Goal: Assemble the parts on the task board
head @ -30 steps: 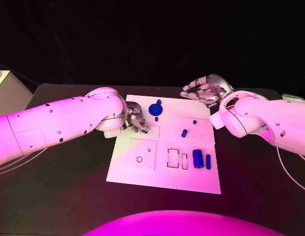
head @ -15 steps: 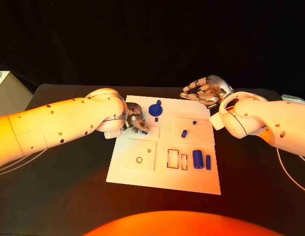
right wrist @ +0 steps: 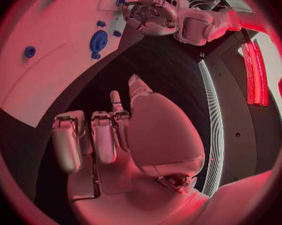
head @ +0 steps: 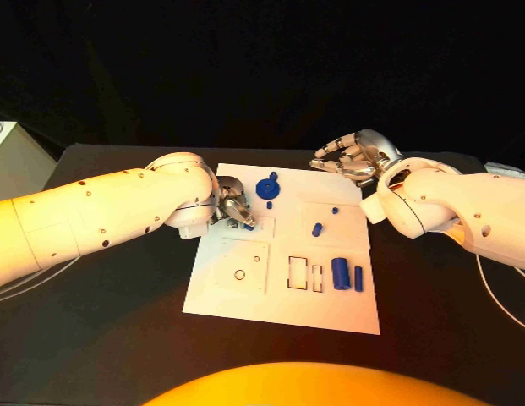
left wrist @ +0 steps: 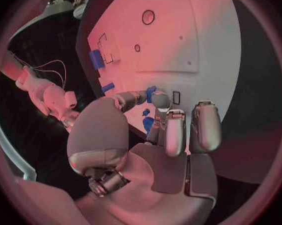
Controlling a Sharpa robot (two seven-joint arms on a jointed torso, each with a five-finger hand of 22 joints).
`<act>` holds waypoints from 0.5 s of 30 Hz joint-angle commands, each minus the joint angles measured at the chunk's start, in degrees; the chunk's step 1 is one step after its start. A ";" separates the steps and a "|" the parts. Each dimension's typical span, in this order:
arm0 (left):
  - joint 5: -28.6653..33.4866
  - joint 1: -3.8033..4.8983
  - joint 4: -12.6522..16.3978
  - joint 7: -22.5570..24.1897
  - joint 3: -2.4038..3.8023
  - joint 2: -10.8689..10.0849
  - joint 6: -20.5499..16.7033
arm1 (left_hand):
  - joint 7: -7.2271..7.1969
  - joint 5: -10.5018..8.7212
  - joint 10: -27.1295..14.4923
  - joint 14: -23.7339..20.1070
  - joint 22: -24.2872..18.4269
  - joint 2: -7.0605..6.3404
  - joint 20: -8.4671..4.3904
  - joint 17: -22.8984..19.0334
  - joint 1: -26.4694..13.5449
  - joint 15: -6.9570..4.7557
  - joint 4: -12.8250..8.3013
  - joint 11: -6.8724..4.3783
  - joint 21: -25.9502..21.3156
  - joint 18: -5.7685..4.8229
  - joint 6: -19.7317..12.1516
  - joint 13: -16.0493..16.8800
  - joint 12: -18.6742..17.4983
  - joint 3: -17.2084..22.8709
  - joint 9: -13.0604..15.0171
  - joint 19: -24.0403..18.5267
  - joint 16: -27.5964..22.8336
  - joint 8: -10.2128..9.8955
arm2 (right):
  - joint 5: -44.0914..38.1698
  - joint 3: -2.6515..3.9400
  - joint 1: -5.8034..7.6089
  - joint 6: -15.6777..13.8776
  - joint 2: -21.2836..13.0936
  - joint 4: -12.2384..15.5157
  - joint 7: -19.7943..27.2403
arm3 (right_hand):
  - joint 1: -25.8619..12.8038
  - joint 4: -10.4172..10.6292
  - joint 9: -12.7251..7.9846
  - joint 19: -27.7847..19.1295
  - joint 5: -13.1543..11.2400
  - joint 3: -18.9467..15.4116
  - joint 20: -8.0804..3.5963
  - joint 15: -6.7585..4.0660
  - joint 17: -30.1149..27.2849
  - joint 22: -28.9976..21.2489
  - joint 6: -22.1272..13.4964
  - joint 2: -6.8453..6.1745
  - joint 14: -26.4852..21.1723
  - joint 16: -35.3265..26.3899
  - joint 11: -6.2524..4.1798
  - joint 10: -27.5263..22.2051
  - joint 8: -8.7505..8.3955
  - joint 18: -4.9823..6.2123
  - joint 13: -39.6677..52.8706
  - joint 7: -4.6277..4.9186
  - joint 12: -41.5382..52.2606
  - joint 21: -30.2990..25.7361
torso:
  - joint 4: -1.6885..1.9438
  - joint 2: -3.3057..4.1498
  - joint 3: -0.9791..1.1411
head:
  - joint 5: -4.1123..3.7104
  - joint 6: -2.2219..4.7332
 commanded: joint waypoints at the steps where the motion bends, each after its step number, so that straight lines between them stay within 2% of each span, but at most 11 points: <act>1: -0.18 -0.07 0.15 0.88 0.06 0.00 -1.06 | -1.17 0.25 0.24 4.89 0.07 0.65 -0.05 11.00 0.11 -0.46 -10.19 -0.21 0.27 -0.47 1.57 0.05 0.21 9.96 6.79 0.36 0.33 0.15 | -0.71 0.00 -0.05 0.80 0.05 0.02 0.60 | -0.29 0.08 0.01 5.68 0.36 0.47 0.36 0.22 11.70 14.64 -0.26 0.00 5.15 -0.16 0.43 1.36 0.46 -0.65 10.80 -0.03 0.01 -0.12 | -0.05 0.07 0.04 | -0.05 -0.06; 8: -0.17 -0.10 -0.10 0.68 0.09 0.11 -0.65 | -1.18 0.28 0.23 4.88 0.06 0.66 -0.06 10.97 0.10 -0.47 -10.23 -0.22 0.27 -0.47 1.59 -0.03 0.18 9.98 6.80 0.36 0.32 0.17 | -1.27 -0.01 -0.07 1.00 0.07 0.01 0.41 | -0.29 0.09 0.01 5.67 0.36 0.49 0.36 0.21 11.67 14.62 -0.27 0.01 5.14 -0.17 0.43 1.33 0.47 -0.64 10.78 -0.03 -0.02 -0.14 | 0.07 0.02 0.01 | -0.10 -0.22; 15: -0.18 -0.12 -0.31 0.52 0.10 0.24 -0.22 | -1.19 0.27 0.21 4.88 0.05 0.68 -0.06 10.97 0.09 -0.47 -10.24 -0.23 0.27 -0.46 1.59 -0.09 0.16 9.99 6.80 0.35 0.32 0.18 | -1.39 -0.01 -0.07 1.22 0.09 -0.02 0.17 | -0.29 0.09 0.01 5.67 0.36 0.49 0.36 0.21 11.67 14.62 -0.27 0.01 5.14 -0.17 0.43 1.33 0.47 -0.64 10.78 -0.03 -0.02 -0.14 | -0.03 0.02 0.06 | -0.11 -0.28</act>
